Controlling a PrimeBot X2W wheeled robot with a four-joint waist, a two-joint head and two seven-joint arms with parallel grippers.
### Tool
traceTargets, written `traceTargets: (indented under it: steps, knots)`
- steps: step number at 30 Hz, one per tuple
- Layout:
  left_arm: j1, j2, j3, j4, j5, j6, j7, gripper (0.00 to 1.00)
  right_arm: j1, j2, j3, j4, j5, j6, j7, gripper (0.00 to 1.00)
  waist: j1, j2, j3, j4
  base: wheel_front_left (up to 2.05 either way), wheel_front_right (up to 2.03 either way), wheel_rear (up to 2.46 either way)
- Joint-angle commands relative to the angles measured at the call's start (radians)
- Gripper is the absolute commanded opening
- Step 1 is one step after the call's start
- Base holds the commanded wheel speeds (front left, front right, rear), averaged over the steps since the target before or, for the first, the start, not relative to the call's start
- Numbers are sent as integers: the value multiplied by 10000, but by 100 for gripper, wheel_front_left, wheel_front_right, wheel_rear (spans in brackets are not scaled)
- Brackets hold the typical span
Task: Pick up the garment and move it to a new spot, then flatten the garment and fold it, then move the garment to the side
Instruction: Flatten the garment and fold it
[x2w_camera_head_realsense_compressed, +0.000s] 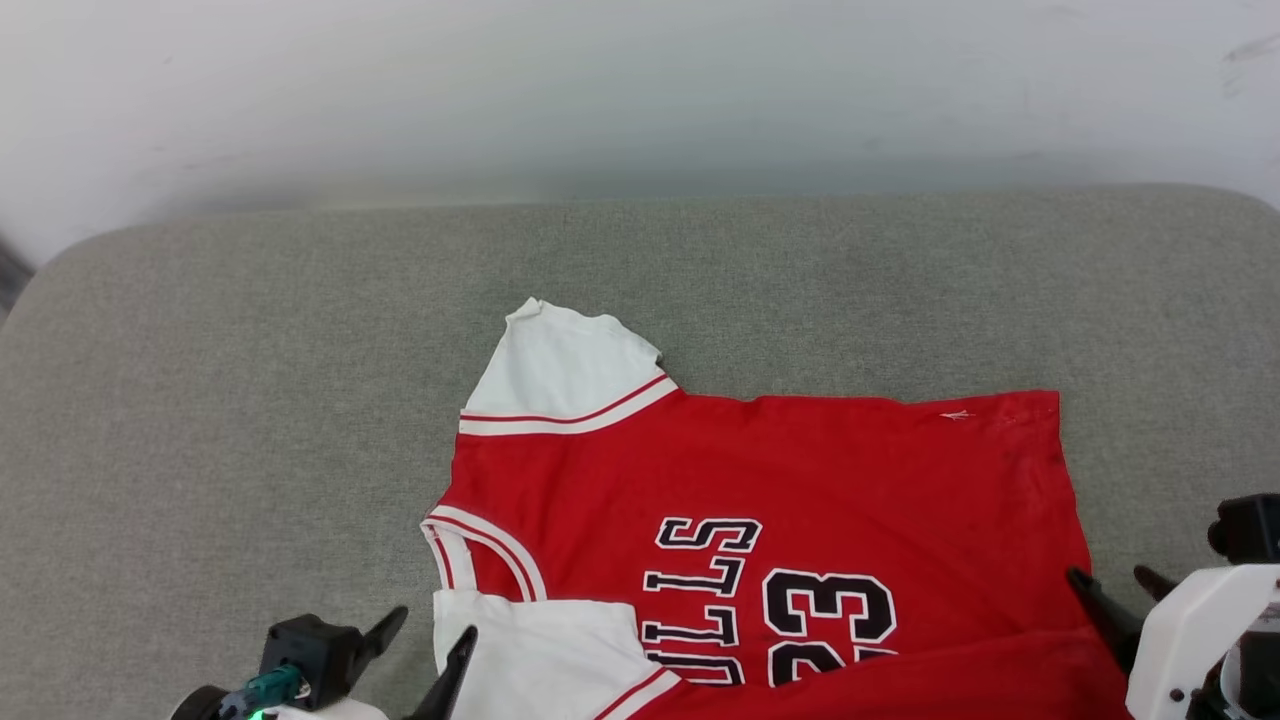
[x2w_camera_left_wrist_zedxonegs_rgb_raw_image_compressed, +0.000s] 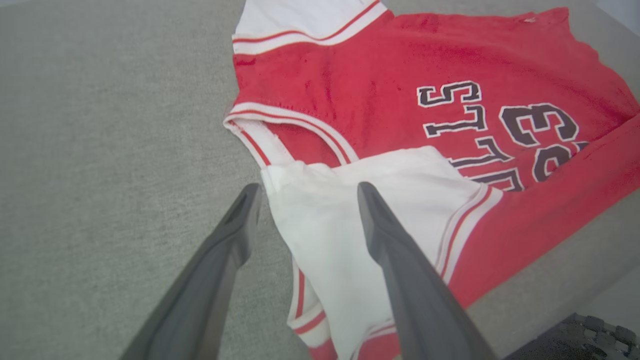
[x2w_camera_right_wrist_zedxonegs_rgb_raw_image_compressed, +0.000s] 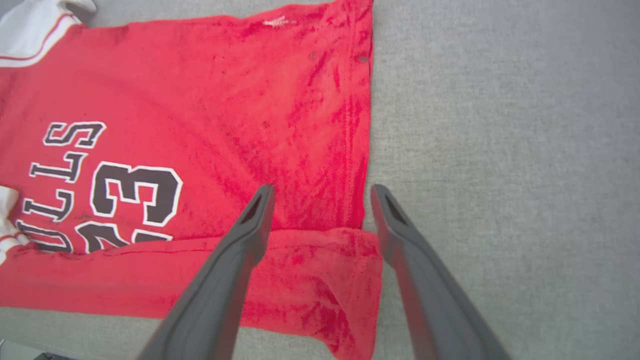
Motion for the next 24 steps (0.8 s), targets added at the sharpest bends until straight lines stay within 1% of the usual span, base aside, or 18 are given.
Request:
traceTargets:
  steps: [1, 6, 8, 9, 11, 14, 16, 20, 24]
  knots:
    - [-164, -61, 153, 42, 178, -66, -507, 100, -174, 71, -22, -121, 233, -4, -329, 100, 0, 0, -154, -38, 0, 0, 0]
    - [-369, -466, 604, 242, 612, 27, -2408, 100, -353, -230, 291, -419, 740, -4, -1866, 100, 0, 0, -451, -124, 0, 0, 0]
    - [-388, -668, 840, 236, 673, 87, -2940, 100, -427, -381, 489, -535, 851, -4, -2670, 100, 0, 0, -495, -167, 0, 0, 0]
    - [-401, -724, 986, 226, 807, 148, -3113, 100, -425, -426, 554, -559, 893, -4, -3080, 100, 0, 0, -511, -182, 0, 0, 0]
    - [-347, -1025, 1317, 88, 885, 257, -3304, 100, -492, -411, 594, -632, 999, -4, -3910, 100, 0, 0, -522, -193, 0, 0, 0]
    - [-222, -1439, 1929, -266, 1266, 232, -3385, 100, -516, -303, 682, -677, 1052, -4, -4995, 100, 0, 0, -481, -203, 0, 0, 0]
    - [-113, -1779, 2355, -554, 1622, 99, -3392, 100, -509, -276, 782, -709, 950, -4, -5665, 100, 0, 0, -421, -213, 0, 0, 0]
    - [-4, -2425, 3117, -795, 2170, -407, -3377, 100, -659, -184, 972, -755, 600, -4, -6972, 100, 0, 0, -182, -307, 0, 0, 0]
    - [-363, -2778, 3516, -584, 2640, -1019, -3379, 100, -785, 83, 1179, -682, 409, -4, -7908, 100, 0, 0, 171, -504, 0, 0, 0]
